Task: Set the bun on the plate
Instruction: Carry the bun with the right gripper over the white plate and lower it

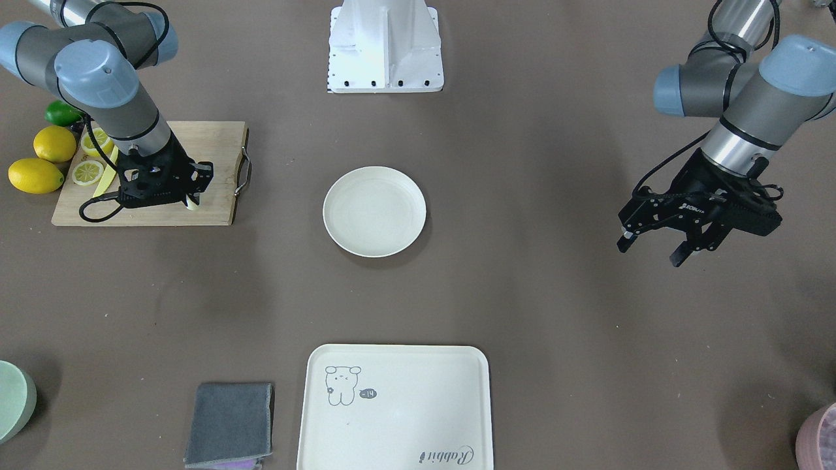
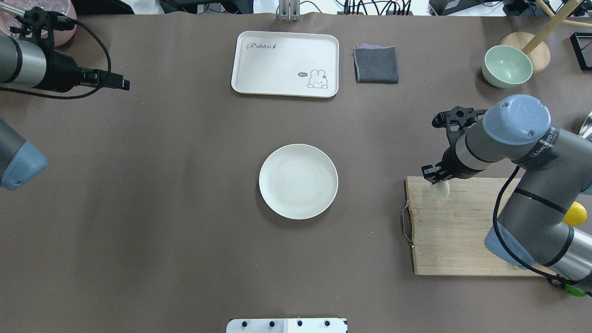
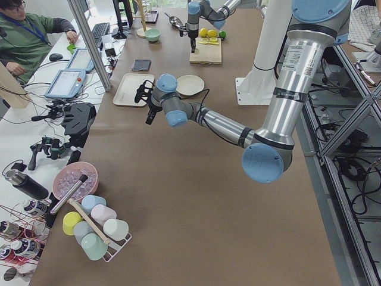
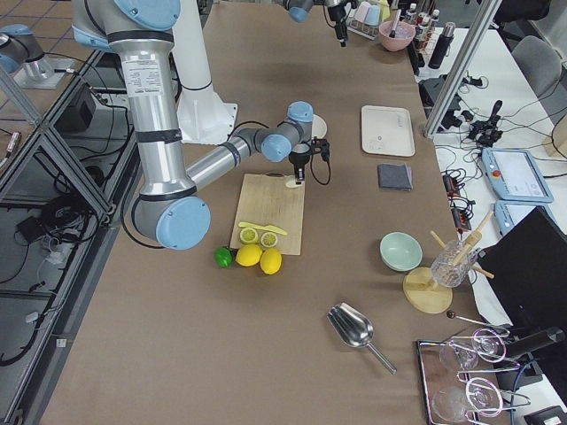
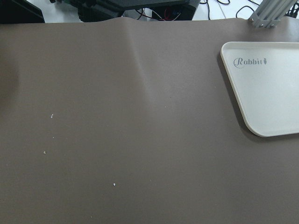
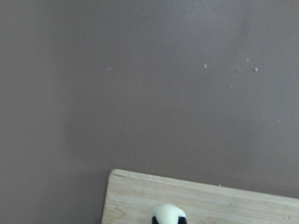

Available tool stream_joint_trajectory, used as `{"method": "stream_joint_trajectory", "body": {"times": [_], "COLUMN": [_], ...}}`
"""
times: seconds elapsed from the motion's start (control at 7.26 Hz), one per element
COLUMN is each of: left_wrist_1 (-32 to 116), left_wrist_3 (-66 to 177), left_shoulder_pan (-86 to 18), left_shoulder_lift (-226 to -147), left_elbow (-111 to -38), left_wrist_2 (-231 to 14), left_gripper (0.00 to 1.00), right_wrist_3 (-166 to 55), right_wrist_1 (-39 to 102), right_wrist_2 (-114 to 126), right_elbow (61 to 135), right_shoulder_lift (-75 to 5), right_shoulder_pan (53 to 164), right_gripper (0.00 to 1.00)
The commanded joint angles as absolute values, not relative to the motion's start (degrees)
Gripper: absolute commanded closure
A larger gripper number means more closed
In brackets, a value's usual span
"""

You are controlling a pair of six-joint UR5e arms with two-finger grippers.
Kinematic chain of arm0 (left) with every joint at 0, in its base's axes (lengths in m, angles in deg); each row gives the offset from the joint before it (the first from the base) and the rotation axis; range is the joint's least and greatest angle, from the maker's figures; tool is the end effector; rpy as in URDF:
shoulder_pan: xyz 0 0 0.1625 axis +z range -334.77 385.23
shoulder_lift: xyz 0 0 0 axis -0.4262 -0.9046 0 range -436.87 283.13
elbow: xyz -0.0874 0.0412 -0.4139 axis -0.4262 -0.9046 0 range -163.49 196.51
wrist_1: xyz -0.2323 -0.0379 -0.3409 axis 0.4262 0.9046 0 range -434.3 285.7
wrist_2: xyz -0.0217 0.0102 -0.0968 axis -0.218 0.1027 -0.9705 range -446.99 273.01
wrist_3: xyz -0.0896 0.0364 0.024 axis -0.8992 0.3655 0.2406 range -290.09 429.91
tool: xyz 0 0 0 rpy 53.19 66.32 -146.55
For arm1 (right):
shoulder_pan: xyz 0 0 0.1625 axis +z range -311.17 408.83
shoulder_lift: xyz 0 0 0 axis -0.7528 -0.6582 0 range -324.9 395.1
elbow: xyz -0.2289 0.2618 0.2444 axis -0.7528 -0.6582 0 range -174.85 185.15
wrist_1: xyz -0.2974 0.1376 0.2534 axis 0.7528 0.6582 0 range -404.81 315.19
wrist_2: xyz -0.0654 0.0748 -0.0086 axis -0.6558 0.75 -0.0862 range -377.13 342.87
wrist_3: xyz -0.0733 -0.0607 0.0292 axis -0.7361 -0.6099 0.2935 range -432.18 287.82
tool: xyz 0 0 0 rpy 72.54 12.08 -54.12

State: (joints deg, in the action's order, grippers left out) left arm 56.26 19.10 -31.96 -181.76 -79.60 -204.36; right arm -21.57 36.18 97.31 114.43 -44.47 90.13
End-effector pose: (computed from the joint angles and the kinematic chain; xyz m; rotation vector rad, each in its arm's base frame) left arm 0.2521 -0.5523 0.3871 0.4965 1.0198 -0.0231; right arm -0.3540 -0.4336 0.3944 0.1182 -0.7724 -0.1125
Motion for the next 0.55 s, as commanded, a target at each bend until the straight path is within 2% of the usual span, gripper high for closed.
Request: {"method": "stream_joint_trajectory", "body": {"times": [0.0, 0.28, 0.41], "left_wrist_1": [56.39, 56.48, 56.57], "left_wrist_3": [17.35, 17.53, 17.26], "left_shoulder_pan": [-30.07, -29.79, -29.79], "left_shoulder_lift": [-182.33, -182.77, -182.34], "left_elbow": [-79.12, -78.41, -78.59], "left_wrist_2": [-204.41, -204.67, -204.67], "left_gripper": [0.02, 0.02, 0.02], "right_wrist_3": [-21.38, -21.21, -21.64], "right_wrist_1": [36.23, 36.14, 35.62], "right_wrist_2": [96.6, 95.11, 93.54], "right_elbow": [115.72, 113.88, 113.17], "right_shoulder_lift": [-36.93, -29.09, -27.93], "right_shoulder_pan": [92.16, 90.68, 88.93], "right_gripper": [1.0, 1.0, 1.0]}}
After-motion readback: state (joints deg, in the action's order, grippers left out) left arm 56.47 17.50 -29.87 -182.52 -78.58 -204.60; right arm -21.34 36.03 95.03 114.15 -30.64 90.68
